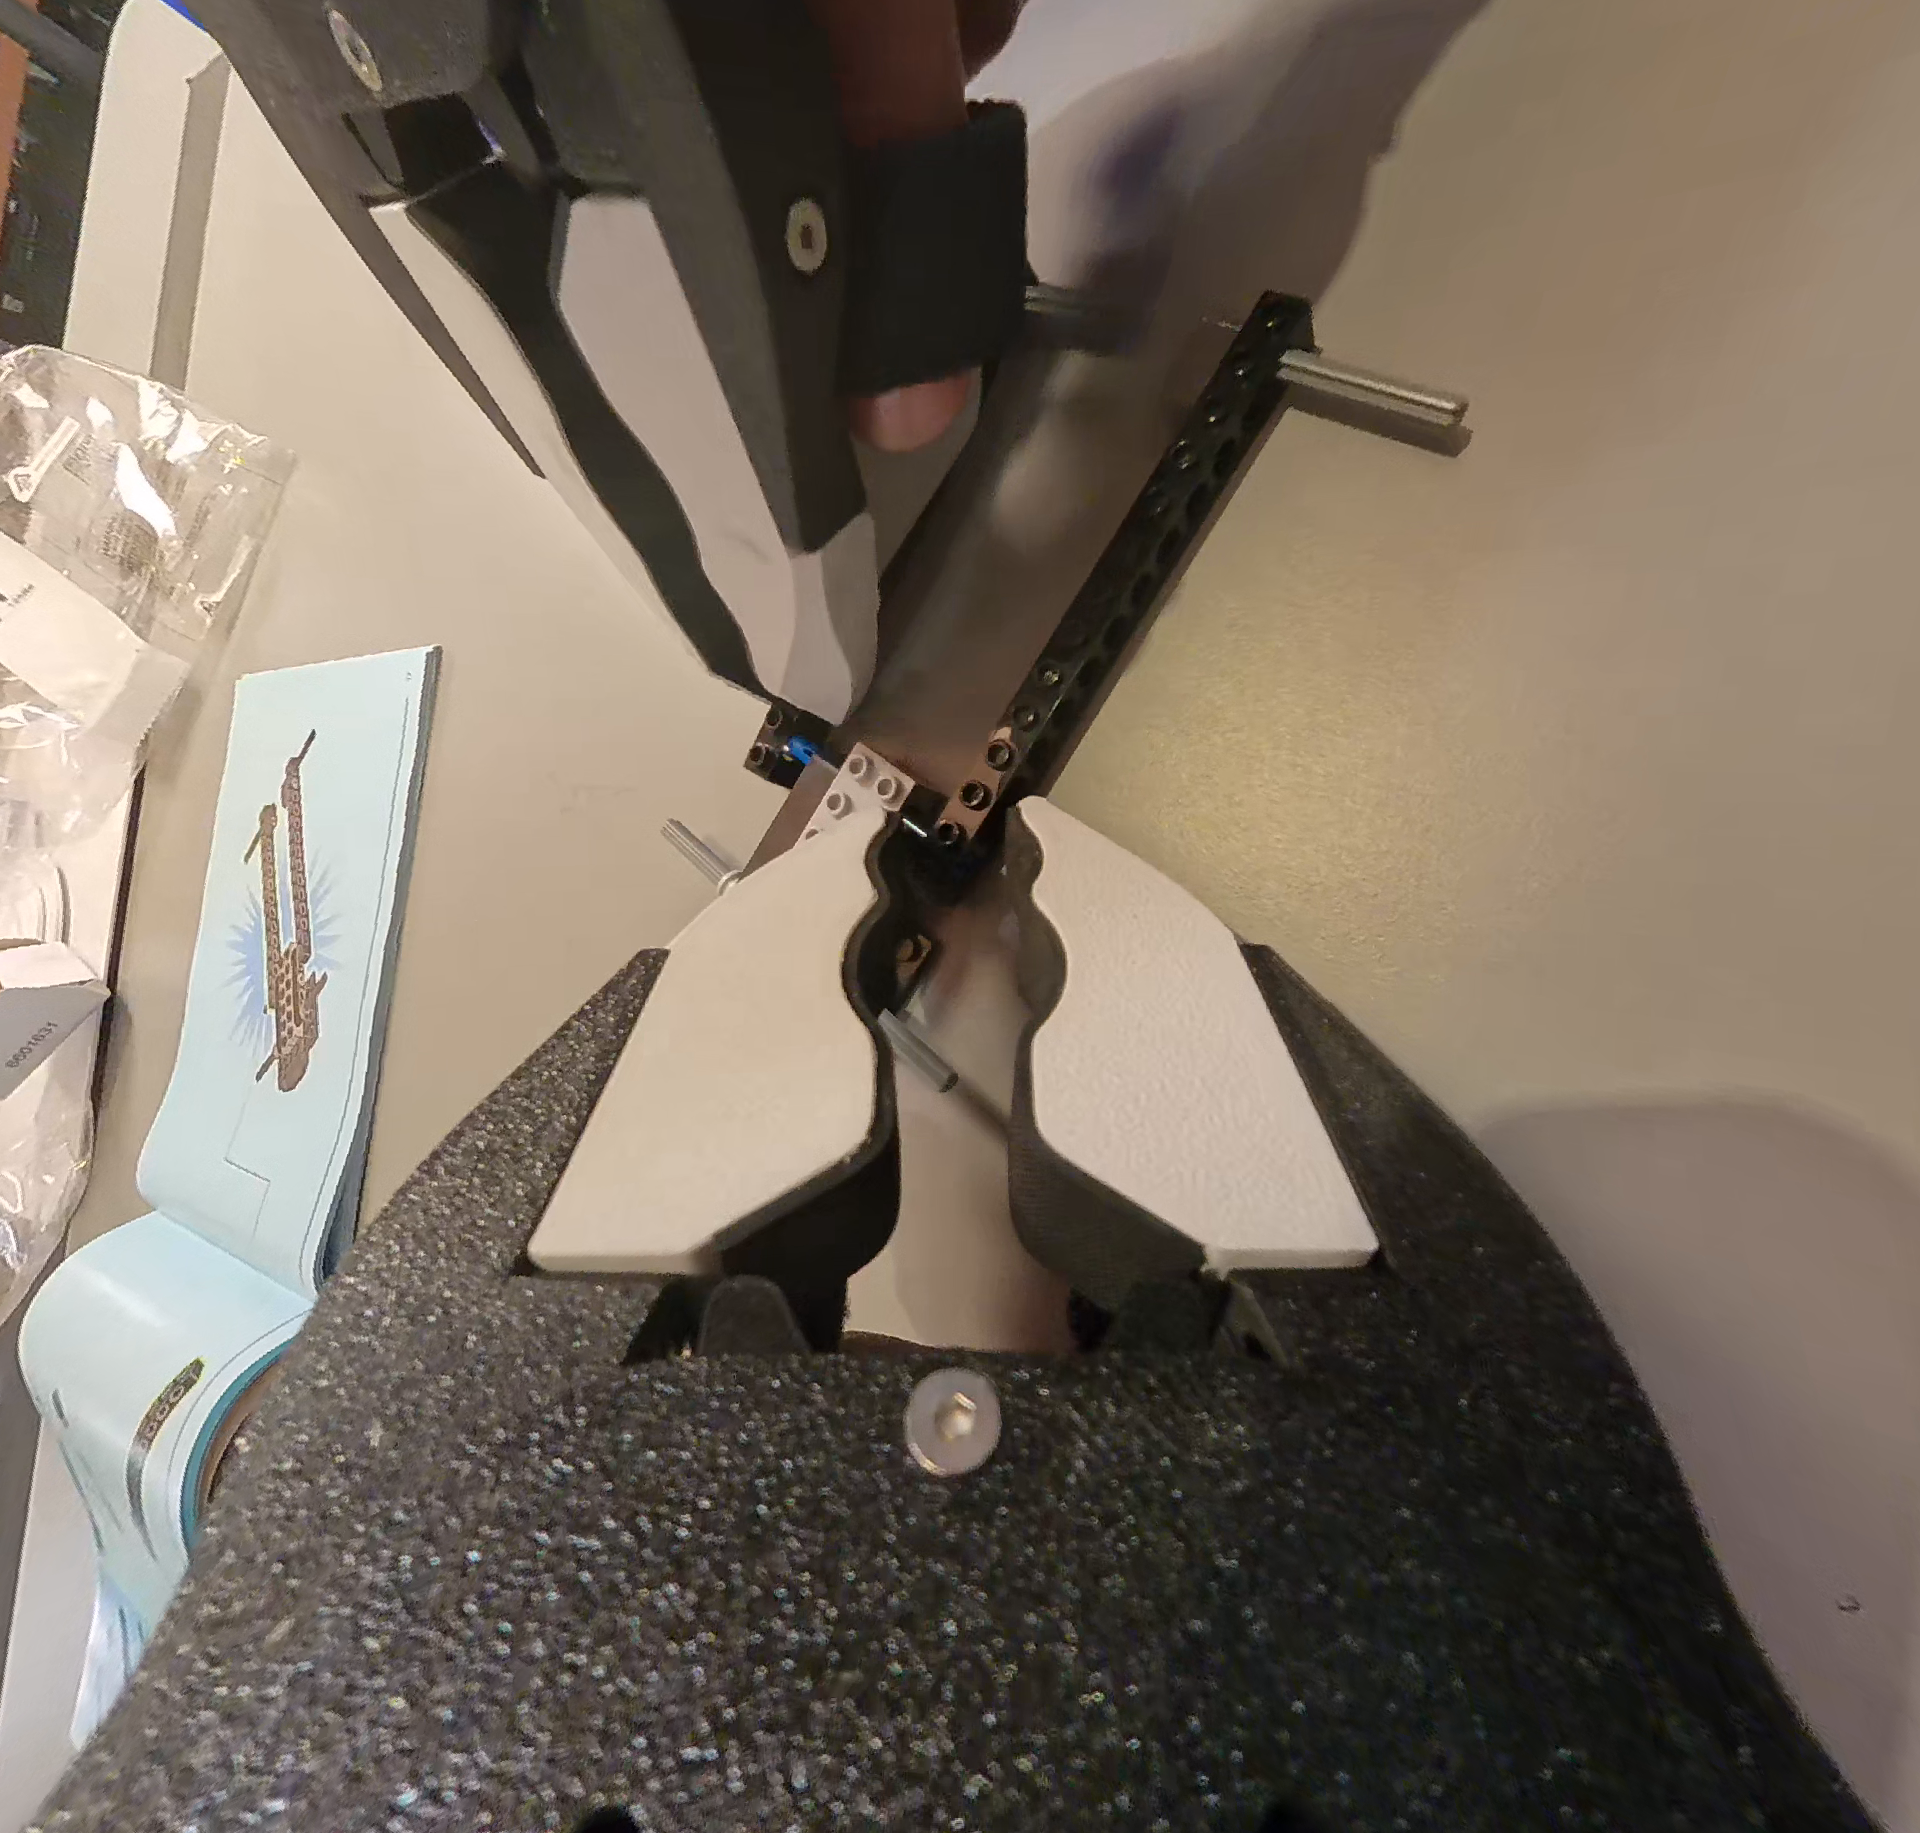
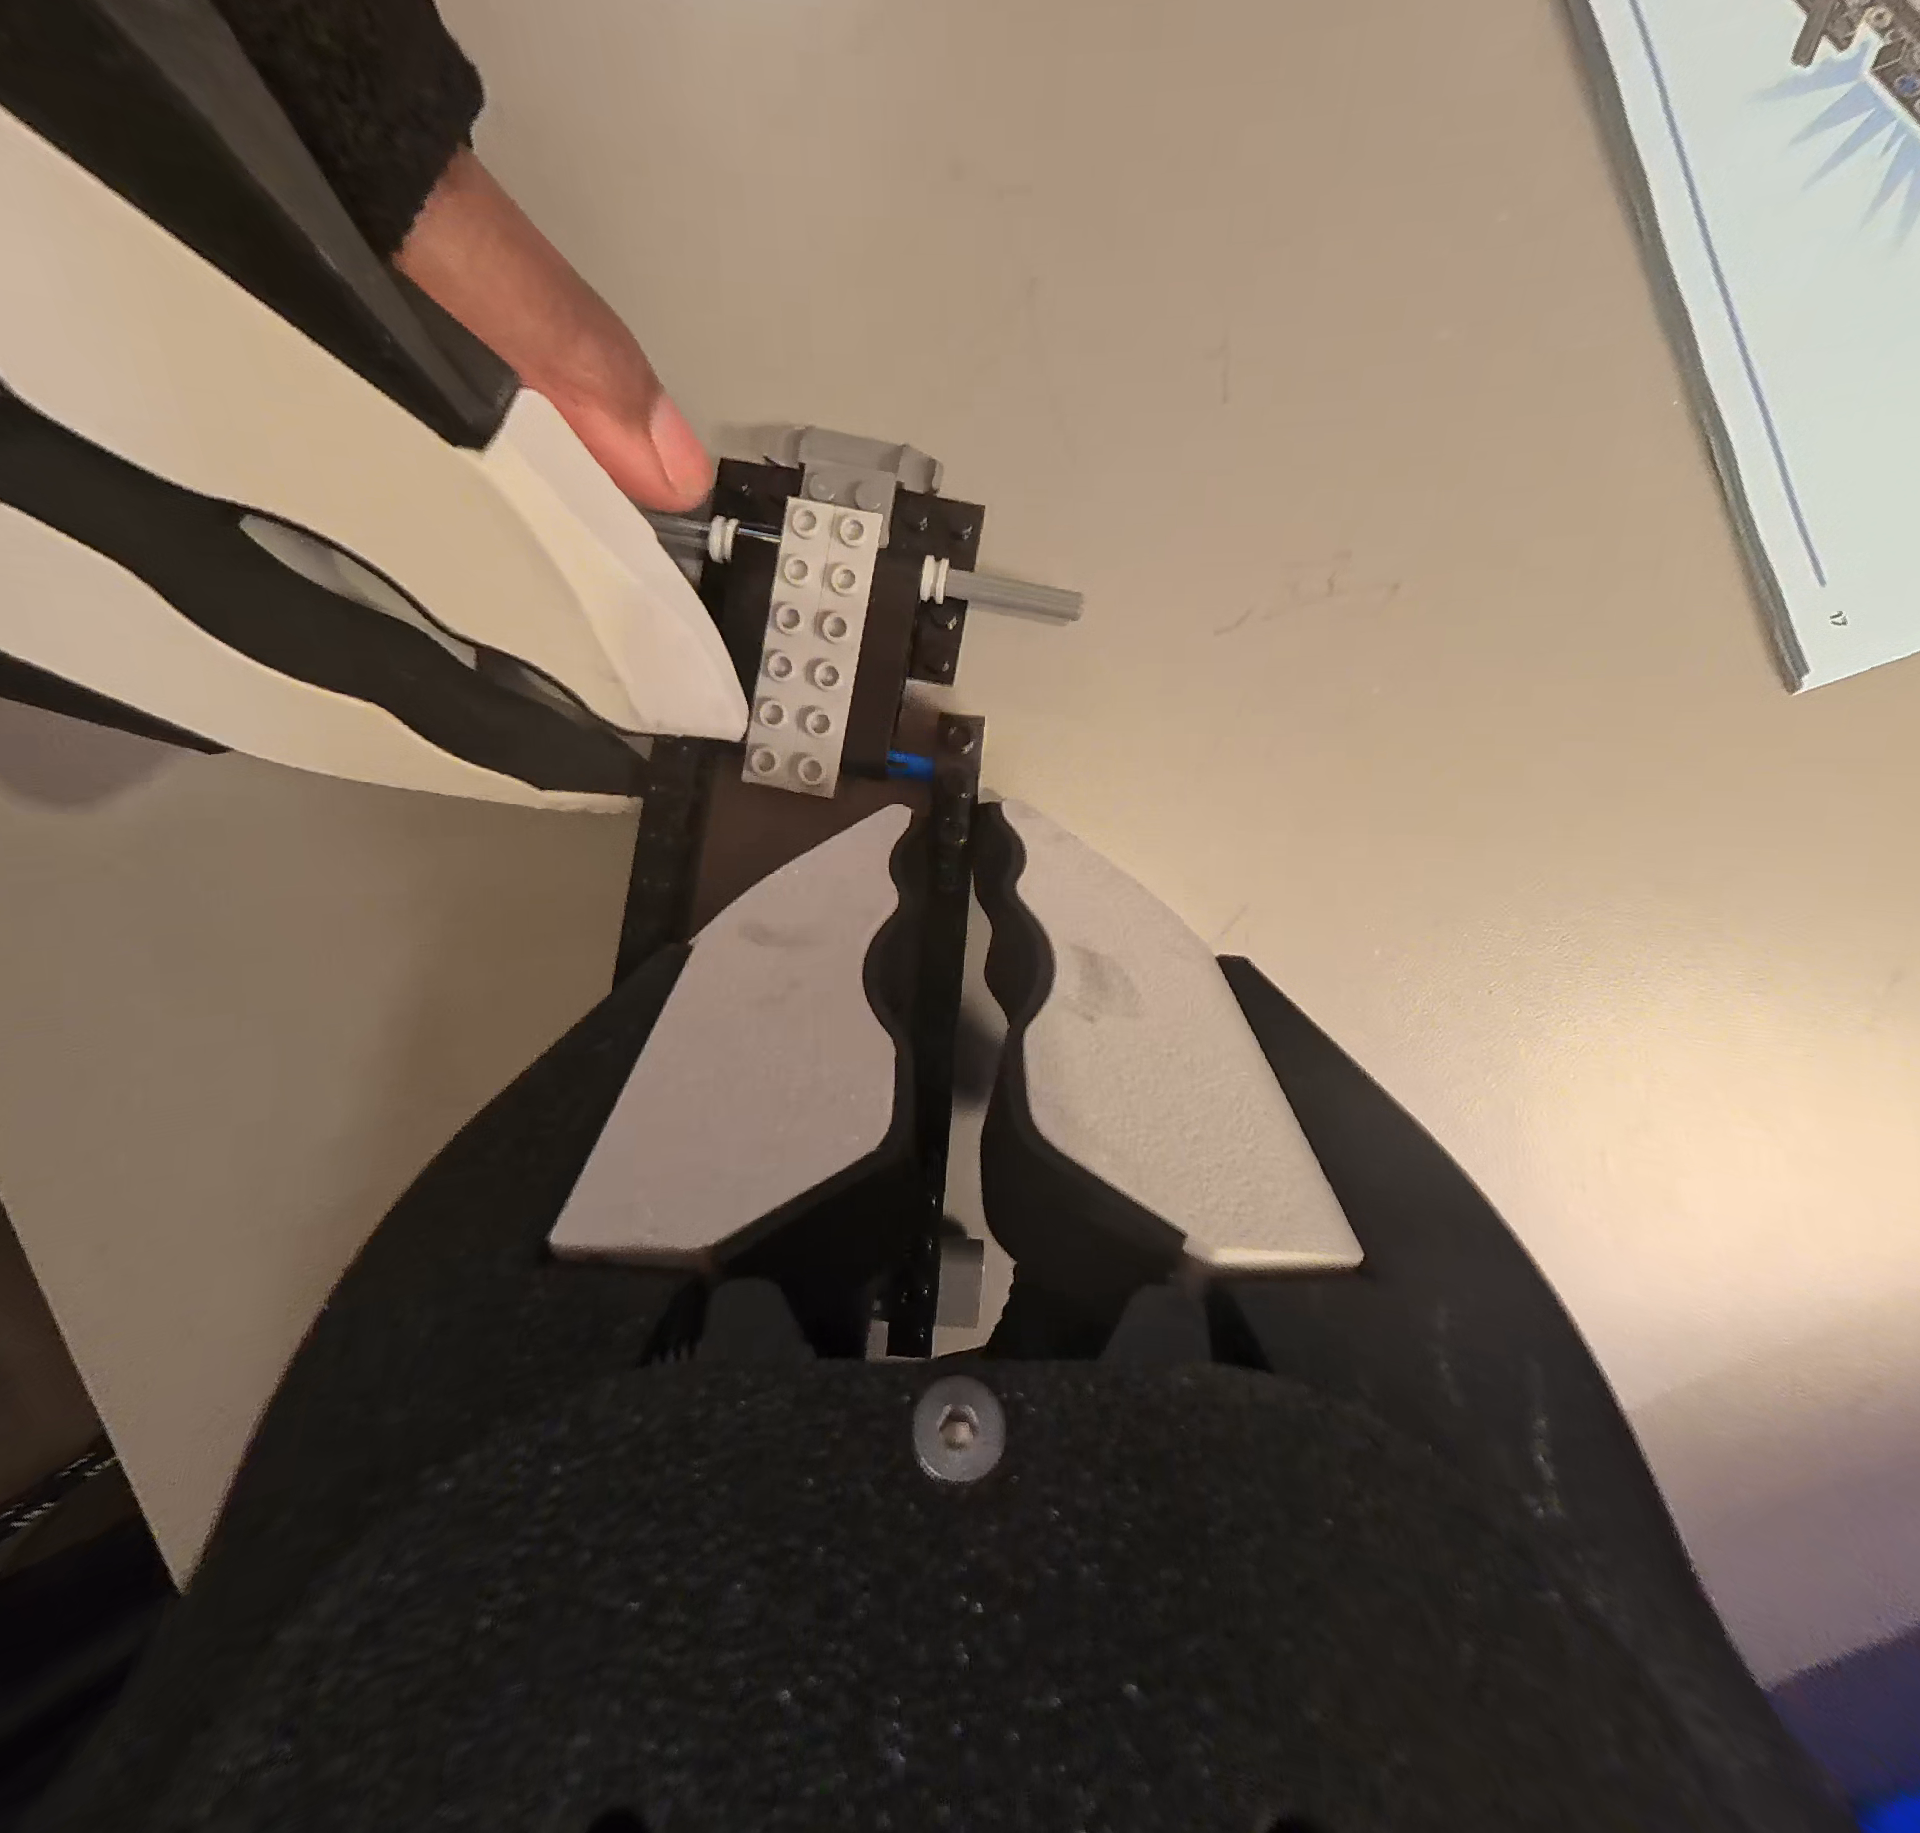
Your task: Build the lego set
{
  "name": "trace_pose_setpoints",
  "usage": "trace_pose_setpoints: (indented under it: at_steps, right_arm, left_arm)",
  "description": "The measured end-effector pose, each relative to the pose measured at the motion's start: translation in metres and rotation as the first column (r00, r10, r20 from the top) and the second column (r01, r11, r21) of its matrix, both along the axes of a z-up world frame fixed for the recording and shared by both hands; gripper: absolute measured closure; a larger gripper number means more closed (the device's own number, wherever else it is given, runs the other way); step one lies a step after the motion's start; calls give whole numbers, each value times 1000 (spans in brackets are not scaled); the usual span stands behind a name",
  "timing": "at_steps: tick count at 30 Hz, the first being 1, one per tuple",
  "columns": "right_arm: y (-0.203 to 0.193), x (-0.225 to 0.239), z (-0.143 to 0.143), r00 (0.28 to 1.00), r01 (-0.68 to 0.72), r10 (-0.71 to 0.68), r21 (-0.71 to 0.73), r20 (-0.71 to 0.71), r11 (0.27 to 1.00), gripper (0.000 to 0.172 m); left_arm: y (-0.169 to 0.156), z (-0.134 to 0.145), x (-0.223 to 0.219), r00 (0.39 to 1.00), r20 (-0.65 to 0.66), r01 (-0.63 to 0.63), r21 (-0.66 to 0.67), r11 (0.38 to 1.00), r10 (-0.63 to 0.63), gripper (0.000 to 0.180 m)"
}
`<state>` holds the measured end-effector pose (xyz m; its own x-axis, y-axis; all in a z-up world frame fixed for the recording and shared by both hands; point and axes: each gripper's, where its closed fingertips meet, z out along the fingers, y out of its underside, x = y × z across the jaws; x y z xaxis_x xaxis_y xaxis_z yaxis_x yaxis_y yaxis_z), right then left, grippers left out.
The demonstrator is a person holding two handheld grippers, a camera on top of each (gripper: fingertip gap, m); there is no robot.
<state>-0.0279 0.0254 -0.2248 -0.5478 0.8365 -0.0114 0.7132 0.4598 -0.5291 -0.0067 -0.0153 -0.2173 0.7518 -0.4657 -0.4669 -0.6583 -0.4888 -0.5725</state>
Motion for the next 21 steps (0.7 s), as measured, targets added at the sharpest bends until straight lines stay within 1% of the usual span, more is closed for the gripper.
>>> trace_pose_setpoints:
  at_steps: [13, 21]
  right_arm:
    - [-1, 3, 0, 1000, -15, 15, -8, 7, 1000, 163]
    - [-3, 4, -1, 997, -65, 64, 10, 39, 998, 163]
  left_arm:
    - [0, 0, 1, 1000, 14, -4, 5, 1000, 4, 163]
    - [0, 0, 4, 999, -7, 33, 12, 999, -33, 164]
